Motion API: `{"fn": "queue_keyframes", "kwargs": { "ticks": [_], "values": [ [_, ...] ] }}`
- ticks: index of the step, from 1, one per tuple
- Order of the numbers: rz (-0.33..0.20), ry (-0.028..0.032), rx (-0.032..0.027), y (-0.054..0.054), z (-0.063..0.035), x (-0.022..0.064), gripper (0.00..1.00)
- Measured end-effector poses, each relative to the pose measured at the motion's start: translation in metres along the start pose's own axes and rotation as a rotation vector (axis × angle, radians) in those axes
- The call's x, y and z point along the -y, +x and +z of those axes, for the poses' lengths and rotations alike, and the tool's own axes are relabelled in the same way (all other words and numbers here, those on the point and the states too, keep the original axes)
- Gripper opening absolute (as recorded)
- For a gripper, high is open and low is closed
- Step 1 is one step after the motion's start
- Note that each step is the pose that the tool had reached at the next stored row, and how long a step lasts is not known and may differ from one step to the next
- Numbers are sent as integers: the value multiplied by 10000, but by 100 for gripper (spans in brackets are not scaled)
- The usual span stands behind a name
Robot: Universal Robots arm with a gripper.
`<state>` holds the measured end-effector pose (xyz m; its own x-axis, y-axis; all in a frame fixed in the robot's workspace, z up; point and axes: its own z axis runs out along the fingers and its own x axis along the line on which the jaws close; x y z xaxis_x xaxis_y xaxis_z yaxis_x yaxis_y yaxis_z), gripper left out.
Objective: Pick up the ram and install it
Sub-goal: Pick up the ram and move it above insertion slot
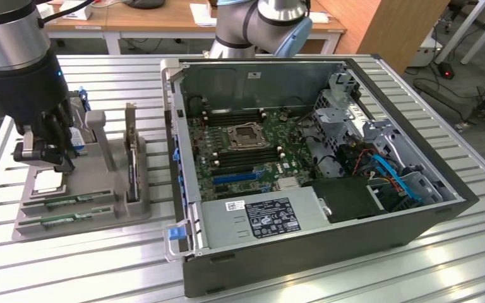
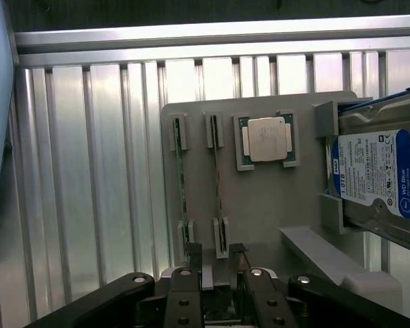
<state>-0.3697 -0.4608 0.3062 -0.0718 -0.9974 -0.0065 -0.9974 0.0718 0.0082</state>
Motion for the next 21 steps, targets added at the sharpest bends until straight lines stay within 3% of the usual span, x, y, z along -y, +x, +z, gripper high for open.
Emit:
{"fn": "queue_keyframes", "kwargs": {
  "ticks": [10, 12, 21],
  "values": [
    [-1, 0, 0, 2, 78, 0, 29],
    [-1, -1, -1, 2, 149, 0, 29],
    [-2, -1, 0, 139, 149, 8, 29]
  ]
}}
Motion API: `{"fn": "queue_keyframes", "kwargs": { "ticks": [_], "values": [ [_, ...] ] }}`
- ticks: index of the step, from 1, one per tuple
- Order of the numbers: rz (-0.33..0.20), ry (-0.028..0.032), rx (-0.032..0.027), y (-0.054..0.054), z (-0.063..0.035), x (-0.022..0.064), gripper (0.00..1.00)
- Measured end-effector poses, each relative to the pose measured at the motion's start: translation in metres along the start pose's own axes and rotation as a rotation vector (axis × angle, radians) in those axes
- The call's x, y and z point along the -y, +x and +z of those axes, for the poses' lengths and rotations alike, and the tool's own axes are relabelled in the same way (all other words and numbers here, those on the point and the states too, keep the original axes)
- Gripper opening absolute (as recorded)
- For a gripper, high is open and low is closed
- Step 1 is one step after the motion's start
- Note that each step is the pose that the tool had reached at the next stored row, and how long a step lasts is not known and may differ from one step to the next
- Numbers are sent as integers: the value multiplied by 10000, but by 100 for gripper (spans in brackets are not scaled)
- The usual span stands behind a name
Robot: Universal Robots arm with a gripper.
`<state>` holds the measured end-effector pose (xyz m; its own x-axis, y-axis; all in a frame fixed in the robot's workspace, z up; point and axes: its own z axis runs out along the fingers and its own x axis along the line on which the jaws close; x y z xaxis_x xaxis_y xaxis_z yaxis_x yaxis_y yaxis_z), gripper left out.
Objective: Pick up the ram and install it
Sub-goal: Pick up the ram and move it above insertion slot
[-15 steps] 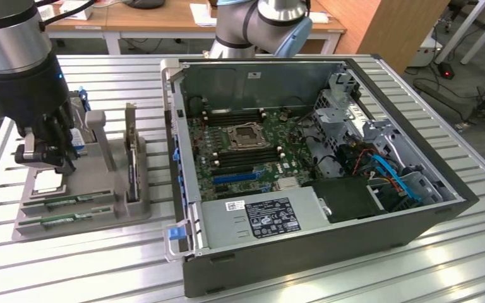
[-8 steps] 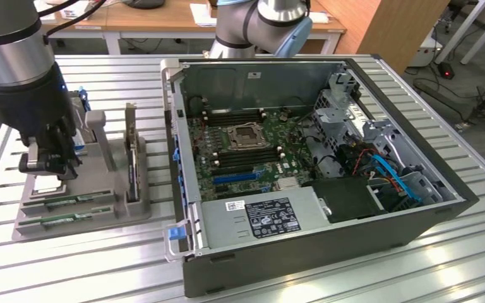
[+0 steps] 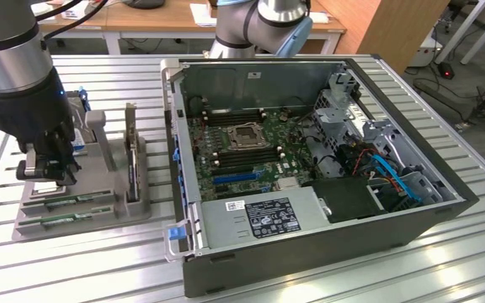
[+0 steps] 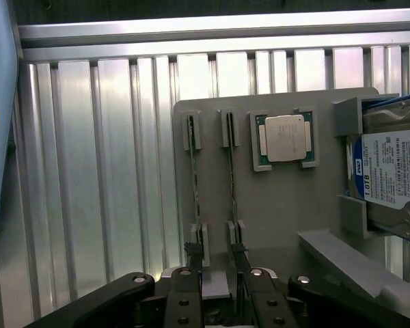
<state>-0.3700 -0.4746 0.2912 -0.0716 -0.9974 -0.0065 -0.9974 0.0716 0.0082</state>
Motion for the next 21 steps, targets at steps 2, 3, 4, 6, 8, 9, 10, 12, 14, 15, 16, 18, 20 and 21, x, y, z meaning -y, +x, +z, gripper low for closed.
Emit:
{"fn": "queue_keyframes", "kwargs": {
  "ticks": [2, 3, 4, 6, 8, 9, 10, 12, 14, 15, 16, 18, 20, 21],
  "values": [
    [1, 1, 1, 0, 0, 0, 29],
    [0, 1, 1, 0, 0, 0, 29],
    [0, 0, 1, 0, 0, 0, 29],
    [0, 3, 3, 1, 16, 0, 29],
    [0, 1, 0, 1, 39, 1, 29],
    [-1, 2, 1, 1, 53, 1, 29],
    [0, 3, 1, 1, 68, 1, 29],
    [0, 3, 1, 1, 101, 1, 29],
    [-1, 2, 1, 2, 137, 1, 29],
    [0, 2, 0, 2, 152, 2, 29],
    [0, 2, 1, 2, 167, 2, 29],
    [0, 2, 1, 2, 198, 2, 29],
    [0, 3, 1, 2, 224, 2, 29],
    [0, 1, -1, 2, 224, 2, 29]
  ]
}}
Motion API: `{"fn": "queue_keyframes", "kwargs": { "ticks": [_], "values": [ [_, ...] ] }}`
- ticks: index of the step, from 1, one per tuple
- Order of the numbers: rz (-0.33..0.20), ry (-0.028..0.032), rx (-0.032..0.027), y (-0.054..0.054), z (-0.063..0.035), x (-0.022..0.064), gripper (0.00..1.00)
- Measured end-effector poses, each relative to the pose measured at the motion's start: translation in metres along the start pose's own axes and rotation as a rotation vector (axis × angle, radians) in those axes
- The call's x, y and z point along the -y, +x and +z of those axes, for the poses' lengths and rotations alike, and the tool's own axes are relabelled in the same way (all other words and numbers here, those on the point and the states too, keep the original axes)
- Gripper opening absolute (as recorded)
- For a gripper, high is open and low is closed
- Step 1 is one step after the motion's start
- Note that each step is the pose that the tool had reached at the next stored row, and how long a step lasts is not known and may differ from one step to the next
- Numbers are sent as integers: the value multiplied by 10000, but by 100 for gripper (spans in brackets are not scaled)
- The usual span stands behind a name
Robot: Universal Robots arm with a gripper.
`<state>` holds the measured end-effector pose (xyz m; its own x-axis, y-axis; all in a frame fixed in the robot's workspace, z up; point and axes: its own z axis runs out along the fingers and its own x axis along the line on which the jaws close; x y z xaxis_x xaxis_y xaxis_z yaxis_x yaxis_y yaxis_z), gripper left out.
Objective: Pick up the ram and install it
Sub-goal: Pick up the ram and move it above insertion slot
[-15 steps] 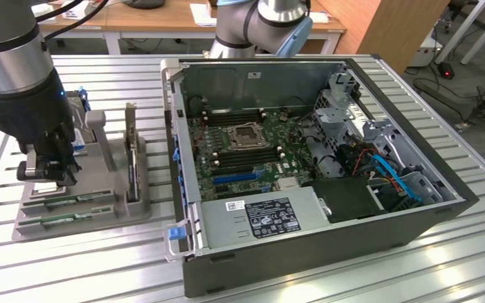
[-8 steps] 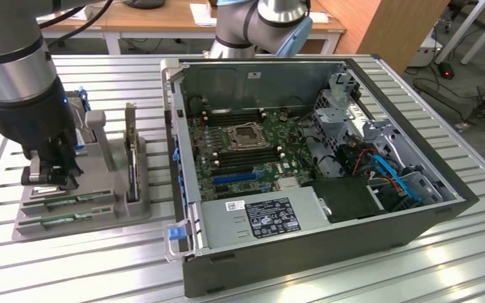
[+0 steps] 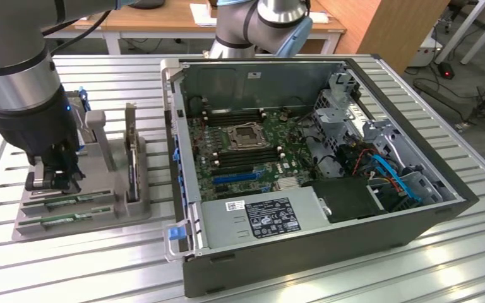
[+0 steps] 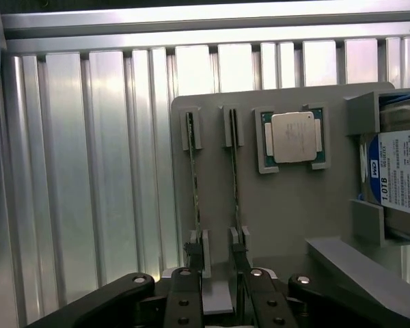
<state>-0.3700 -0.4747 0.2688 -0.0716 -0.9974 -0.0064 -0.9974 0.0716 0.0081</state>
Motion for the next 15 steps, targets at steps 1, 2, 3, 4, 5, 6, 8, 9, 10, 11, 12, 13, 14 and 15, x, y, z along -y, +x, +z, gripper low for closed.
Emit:
{"fn": "queue_keyframes", "kwargs": {
  "ticks": [1, 2, 3, 4, 5, 6, 8, 9, 10, 11, 12, 13, 14, 15],
  "values": [
    [0, 0, 0, 0, 0, 0, 29],
    [1, 0, 0, 0, 0, 0, 29],
    [0, 0, 0, 0, 0, 0, 29],
    [1, 2, 1, 3, 2, 0, 29],
    [-1, 3, 3, 10, 2, 2, 29],
    [-1, 2, 2, 20, 1, 2, 29],
    [1, 1, 4, 29, 1, 2, 29],
    [2, 1, 5, 29, 2, 2, 29],
    [2, 4, 7, 30, 9, 2, 29],
    [1, 1, 5, 31, 19, 2, 29],
    [0, 1, 5, 33, 30, 3, 29],
    [0, 1, 5, 35, 42, 3, 29],
    [0, 1, 4, 37, 54, 3, 29],
    [0, 1, 4, 38, 66, 3, 29]
  ]
}}
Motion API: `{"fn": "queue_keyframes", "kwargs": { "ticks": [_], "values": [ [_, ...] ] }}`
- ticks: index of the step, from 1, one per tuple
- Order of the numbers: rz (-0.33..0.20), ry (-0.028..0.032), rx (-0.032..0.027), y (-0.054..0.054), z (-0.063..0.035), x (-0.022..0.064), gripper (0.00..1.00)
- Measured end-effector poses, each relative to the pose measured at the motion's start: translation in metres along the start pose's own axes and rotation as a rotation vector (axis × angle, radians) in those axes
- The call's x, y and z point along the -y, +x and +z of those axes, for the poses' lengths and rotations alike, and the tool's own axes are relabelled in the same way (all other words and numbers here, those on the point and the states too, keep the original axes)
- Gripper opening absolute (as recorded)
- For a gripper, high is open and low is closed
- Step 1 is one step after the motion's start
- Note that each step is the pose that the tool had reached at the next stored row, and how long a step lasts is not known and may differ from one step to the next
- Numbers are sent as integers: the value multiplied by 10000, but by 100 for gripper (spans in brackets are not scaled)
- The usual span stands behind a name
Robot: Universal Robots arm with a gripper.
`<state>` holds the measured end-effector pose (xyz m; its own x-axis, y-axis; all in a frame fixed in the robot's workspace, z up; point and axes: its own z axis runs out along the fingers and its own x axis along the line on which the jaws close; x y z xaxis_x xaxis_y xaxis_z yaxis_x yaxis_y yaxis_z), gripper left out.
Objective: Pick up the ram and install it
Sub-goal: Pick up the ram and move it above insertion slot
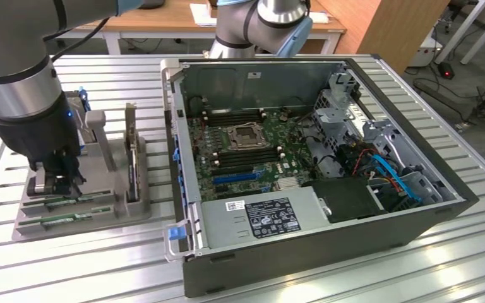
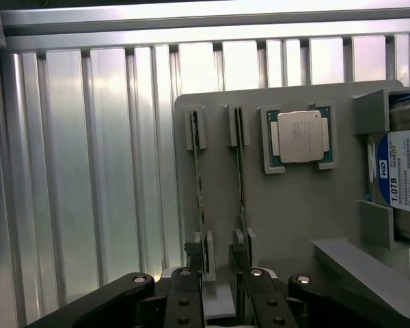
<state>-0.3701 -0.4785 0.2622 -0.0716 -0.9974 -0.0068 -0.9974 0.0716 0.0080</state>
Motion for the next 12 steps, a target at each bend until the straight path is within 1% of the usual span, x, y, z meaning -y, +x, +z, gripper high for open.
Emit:
{"fn": "queue_keyframes", "kwargs": {
  "ticks": [12],
  "values": [
    [0, 0, 1, 11, 139, 2, 29]
  ]
}}
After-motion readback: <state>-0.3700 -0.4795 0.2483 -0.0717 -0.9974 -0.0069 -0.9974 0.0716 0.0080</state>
